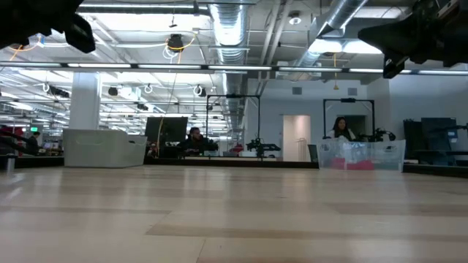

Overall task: Sort & place blocks by color
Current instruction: Return to Home Position

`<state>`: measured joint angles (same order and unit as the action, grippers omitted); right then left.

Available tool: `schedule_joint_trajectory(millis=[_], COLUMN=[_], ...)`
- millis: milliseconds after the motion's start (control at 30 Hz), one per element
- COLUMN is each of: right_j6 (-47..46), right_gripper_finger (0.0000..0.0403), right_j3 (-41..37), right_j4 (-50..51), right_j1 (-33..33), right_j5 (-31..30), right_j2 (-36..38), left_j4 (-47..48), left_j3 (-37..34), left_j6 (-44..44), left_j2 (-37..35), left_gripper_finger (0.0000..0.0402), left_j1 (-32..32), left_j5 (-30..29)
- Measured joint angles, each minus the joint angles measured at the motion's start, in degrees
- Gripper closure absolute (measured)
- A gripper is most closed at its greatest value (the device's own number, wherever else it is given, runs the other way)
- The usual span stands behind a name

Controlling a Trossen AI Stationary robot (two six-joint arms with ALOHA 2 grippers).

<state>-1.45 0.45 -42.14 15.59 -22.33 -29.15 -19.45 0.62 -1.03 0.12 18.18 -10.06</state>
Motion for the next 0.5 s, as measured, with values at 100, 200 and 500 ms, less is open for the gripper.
schedule_joint_trajectory(millis=[100,200,500], right_j6=[0.1,0.4,0.9], right_gripper_finger=[0.0396,0.0396,0.0396], right_j3=[0.0,0.0,0.0], right_j4=[0.4,1.7,3.5], right_j1=[0.0,0.0,0.0], right_j5=[0.3,1.3,4.5], right_j2=[0.0,-0.1,-0.1], left_j4=[0.0,2.2,5.8], left_j3=[0.0,0.0,-0.1], left_j6=[-0.5,-0.9,0.1], left_j2=[-0.1,0.0,0.0], left_gripper_finger=[0.04,0.04,0.04], left_j1=[0.0,0.0,0.0], left_j5=[2.2,2.2,2.2])
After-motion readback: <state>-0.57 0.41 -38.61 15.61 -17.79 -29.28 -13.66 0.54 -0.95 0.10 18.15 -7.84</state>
